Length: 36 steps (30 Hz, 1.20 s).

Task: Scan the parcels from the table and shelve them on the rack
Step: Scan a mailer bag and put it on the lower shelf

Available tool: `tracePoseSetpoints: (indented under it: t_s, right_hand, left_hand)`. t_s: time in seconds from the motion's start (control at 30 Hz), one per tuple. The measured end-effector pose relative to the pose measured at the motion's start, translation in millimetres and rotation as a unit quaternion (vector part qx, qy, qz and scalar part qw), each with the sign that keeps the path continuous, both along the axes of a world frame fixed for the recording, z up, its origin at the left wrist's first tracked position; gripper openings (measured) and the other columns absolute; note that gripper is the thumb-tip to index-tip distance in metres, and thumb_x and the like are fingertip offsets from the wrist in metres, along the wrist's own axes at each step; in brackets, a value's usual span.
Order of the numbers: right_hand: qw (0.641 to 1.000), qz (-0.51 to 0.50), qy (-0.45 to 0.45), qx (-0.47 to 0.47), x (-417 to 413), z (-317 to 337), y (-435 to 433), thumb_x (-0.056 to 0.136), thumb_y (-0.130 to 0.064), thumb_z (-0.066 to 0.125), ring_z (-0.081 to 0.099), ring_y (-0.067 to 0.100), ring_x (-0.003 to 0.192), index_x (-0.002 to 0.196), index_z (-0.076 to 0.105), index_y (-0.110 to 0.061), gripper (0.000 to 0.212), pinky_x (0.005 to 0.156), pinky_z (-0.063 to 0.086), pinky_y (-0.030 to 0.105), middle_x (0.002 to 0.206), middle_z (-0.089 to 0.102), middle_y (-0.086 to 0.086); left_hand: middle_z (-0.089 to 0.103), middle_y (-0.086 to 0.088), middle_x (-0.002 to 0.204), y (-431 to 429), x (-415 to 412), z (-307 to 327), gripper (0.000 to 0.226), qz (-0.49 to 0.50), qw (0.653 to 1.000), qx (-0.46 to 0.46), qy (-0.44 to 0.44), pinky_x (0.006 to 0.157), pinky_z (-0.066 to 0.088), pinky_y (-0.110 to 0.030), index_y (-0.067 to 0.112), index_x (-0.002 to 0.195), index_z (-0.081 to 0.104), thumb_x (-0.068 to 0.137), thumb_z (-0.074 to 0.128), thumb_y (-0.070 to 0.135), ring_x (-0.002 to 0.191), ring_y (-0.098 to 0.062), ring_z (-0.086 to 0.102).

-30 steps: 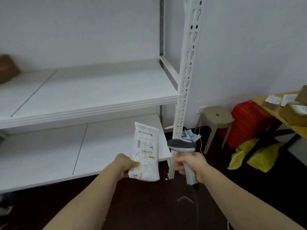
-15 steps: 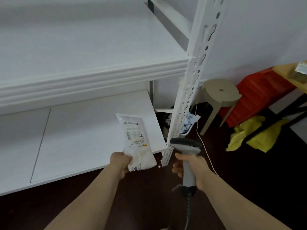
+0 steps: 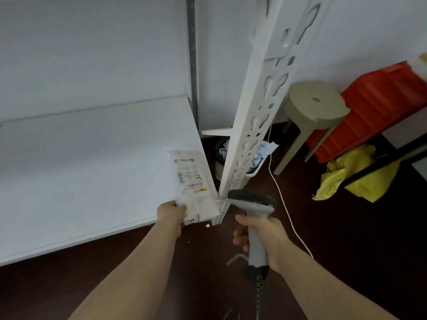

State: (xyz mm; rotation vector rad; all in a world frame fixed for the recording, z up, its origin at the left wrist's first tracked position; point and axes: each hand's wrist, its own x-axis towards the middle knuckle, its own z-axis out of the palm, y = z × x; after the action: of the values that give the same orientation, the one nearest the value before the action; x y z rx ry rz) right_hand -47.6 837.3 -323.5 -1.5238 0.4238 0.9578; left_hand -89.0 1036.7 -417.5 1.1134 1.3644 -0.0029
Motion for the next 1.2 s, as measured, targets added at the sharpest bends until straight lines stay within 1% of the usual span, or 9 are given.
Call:
tracePoseSetpoints:
  t_s: [0.17, 0.33, 0.6, 0.67, 0.77, 0.9, 1.03, 1.1, 1.2]
  right_hand:
    - [1.0, 0.015, 0.009, -0.006, 4.9, -4.8, -4.5, 0.076, -0.011, 0.076, 0.066, 0.022, 0.052, 0.093, 0.065, 0.0, 0.022, 0.043, 0.047, 0.025, 0.067, 0.07, 0.015]
    - [1.0, 0.008, -0.006, -0.012, 1.9, 6.4, -13.8, 0.078, -0.011, 0.075, 0.065, 0.022, 0.051, 0.087, 0.065, 0.0, 0.017, 0.042, 0.047, 0.025, 0.065, 0.068, 0.015]
    - [0.999, -0.032, -0.036, -0.025, -35.0, 82.2, -53.2, 0.079, -0.011, 0.075, 0.065, 0.021, 0.05, 0.09, 0.065, -0.002, 0.018, 0.043, 0.046, 0.025, 0.061, 0.068, 0.011]
    - [0.997, -0.036, -0.052, -0.037, -50.3, 113.0, -70.4, 0.08, -0.012, 0.075, 0.064, 0.019, 0.048, 0.089, 0.066, -0.002, 0.017, 0.042, 0.046, 0.025, 0.06, 0.068, 0.01]
    - [0.994, -0.035, -0.088, -0.061, -79.9, 167.7, -104.9, 0.08, -0.013, 0.075, 0.063, 0.017, 0.045, 0.085, 0.065, -0.003, 0.015, 0.041, 0.044, 0.023, 0.058, 0.068, 0.009]
    - [0.985, -0.021, -0.134, -0.11, -125.4, 239.6, -168.0, 0.082, -0.016, 0.074, 0.061, 0.014, 0.044, 0.092, 0.065, -0.004, 0.018, 0.041, 0.044, 0.021, 0.062, 0.068, 0.009]
    - [0.969, -0.043, -0.156, -0.185, -170.1, 299.4, -249.4, 0.083, -0.017, 0.074, 0.062, 0.016, 0.048, 0.089, 0.065, -0.007, 0.014, 0.043, 0.047, 0.025, 0.066, 0.068, 0.009]
    - [0.962, -0.064, -0.151, -0.216, -192.1, 323.6, -288.4, 0.084, -0.017, 0.072, 0.061, 0.015, 0.048, 0.087, 0.066, -0.007, 0.013, 0.045, 0.047, 0.026, 0.063, 0.068, 0.007]
    - [0.95, -0.095, -0.131, -0.266, -220.7, 355.6, -339.4, 0.087, -0.016, 0.069, 0.06, 0.014, 0.045, 0.087, 0.063, -0.011, 0.008, 0.045, 0.047, 0.026, 0.059, 0.068, 0.006]
  left_hand:
    - [0.056, -0.02, 0.127, 0.2, 12.6, -4.4, 0.051, 0.003, 1.0, 0.021, 0.015, 0.093, 0.052, -0.044, -0.001, 0.139, 0.043, 0.09, 0.059, -0.002, 0.107, -0.035, 0.061]
    - [0.057, -0.014, 0.096, -7.4, 6.2, 14.6, 0.026, -0.018, 0.999, 0.017, 0.031, 0.084, 0.051, -0.037, -0.005, 0.112, 0.053, 0.089, 0.062, 0.003, 0.085, -0.029, 0.057]
    - [0.044, -0.006, 0.07, -56.6, -27.7, 110.7, 0.021, -0.169, 0.984, 0.026, 0.044, 0.05, 0.03, -0.021, 0.0, 0.106, 0.054, 0.086, 0.06, -0.002, 0.056, -0.014, 0.036]
    - [0.051, -0.011, 0.077, -77.6, -36.8, 145.7, 0.032, -0.229, 0.973, 0.022, 0.033, 0.051, 0.037, -0.024, -0.004, 0.116, 0.052, 0.086, 0.061, -0.002, 0.058, -0.017, 0.043]
    - [0.06, -0.021, 0.109, -115.7, -55.1, 201.8, 0.044, -0.293, 0.956, 0.016, 0.017, 0.078, 0.052, -0.034, -0.002, 0.127, 0.046, 0.087, 0.063, 0.005, 0.09, -0.027, 0.061]
    - [0.052, -0.004, 0.074, -169.5, -78.3, 281.2, 0.006, -0.393, 0.919, 0.021, -0.016, 0.062, 0.043, -0.026, 0.006, 0.098, 0.056, 0.094, 0.056, 0.01, 0.062, -0.014, 0.048]
    - [0.061, -0.005, 0.085, -227.3, -84.3, 342.5, 0.012, -0.472, 0.88, 0.03, -0.051, 0.087, 0.047, -0.033, 0.009, 0.105, 0.057, 0.095, 0.056, 0.014, 0.065, -0.012, 0.052]
    - [0.064, -0.006, 0.095, -261.4, -86.9, 371.7, 0.013, -0.511, 0.855, 0.043, -0.078, 0.083, 0.047, -0.033, 0.009, 0.106, 0.058, 0.095, 0.056, 0.015, 0.07, -0.012, 0.055]
    - [0.061, -0.006, 0.085, -315.3, -91.0, 409.1, 0.01, -0.565, 0.816, 0.045, -0.117, 0.066, 0.044, -0.029, 0.011, 0.104, 0.058, 0.096, 0.054, 0.013, 0.064, -0.012, 0.051]
